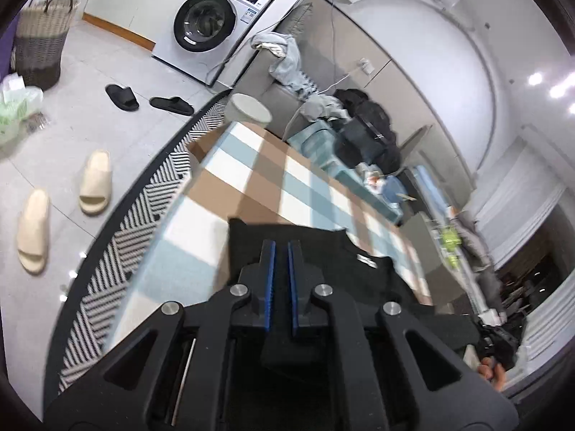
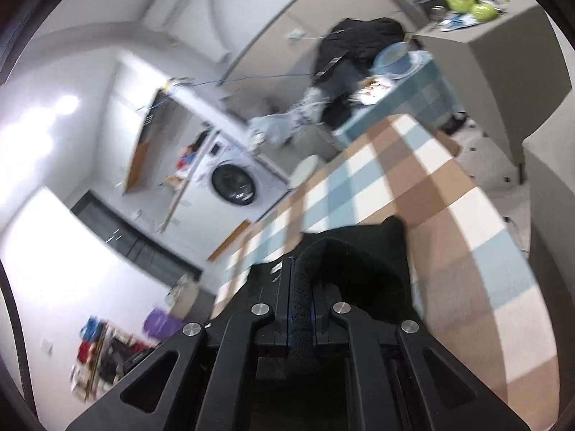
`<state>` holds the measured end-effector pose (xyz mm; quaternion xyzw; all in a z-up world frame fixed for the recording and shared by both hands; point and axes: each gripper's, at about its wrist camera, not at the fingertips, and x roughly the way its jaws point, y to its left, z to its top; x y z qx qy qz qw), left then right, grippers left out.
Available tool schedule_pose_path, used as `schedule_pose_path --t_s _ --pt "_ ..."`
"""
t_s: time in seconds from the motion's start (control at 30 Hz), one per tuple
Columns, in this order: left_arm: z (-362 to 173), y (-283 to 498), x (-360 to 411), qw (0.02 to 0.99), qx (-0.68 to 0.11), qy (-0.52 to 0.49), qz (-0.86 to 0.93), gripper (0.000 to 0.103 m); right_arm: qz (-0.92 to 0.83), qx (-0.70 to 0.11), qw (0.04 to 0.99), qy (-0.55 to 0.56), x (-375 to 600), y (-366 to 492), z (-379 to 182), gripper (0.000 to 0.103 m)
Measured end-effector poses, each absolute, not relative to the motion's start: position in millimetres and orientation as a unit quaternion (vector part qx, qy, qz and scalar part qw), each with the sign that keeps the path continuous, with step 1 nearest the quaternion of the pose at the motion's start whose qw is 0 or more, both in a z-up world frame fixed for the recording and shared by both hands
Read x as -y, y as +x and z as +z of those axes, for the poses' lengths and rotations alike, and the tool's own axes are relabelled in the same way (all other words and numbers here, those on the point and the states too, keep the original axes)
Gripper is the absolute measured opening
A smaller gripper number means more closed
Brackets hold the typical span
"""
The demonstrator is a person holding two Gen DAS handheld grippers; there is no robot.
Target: Fold small clothes
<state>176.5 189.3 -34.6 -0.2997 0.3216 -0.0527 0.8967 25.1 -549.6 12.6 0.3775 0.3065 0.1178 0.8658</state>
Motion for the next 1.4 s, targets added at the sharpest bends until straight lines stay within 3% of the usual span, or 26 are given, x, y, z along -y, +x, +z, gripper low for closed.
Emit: schedule_pose_path --t_s 0.3,0.4,0.43,0.5,0.57,0.73,1.03,1.1,1.17,1.27,1.4 --pt "-77 200 -186 0.882 -0.386 -0.267 -0.028 0.005 0.045 -0.418 0.842 0.338 554 51 -54 0.008" --pt "-85 183 -182 0.885 -0.393 -0.249 -0.025 0.008 0.029 -0.428 0.849 0.310 553 41 -56 0.033" --pt "-86 175 -179 0.886 -0.394 -0.244 -0.025 0.014 0.032 -0.422 0.852 0.308 553 35 -54 0.040" --pt "-84 161 -171 0.888 -0.396 -0.230 -0.030 0.029 0.031 -0.421 0.855 0.301 554 23 -51 0.044" --pt "-83 145 -164 0.891 -0.395 -0.221 -0.036 0.055 0.041 -0.417 0.859 0.295 554 6 -47 0.052" --pt "-88 117 -140 0.890 -0.418 -0.178 -0.048 0.066 0.074 -0.421 0.865 0.263 541 -33 -45 0.058" --pt "-112 118 -115 0.882 -0.451 -0.131 -0.037 0.066 0.082 -0.433 0.875 0.201 515 -37 -60 0.062" --pt "-114 117 -112 0.884 -0.450 -0.127 -0.035 0.066 0.087 -0.431 0.877 0.196 512 -33 -61 0.056" --pt "-114 115 -103 0.884 -0.452 -0.113 -0.048 0.053 0.089 -0.436 0.875 0.190 508 -28 -63 0.037" --pt "-113 112 -91 0.886 -0.454 -0.078 -0.060 0.037 0.086 -0.437 0.879 0.173 503 -29 -63 0.030" --pt "-112 108 -87 0.884 -0.455 -0.080 -0.071 0.032 0.090 -0.431 0.880 0.180 505 -35 -65 0.028"
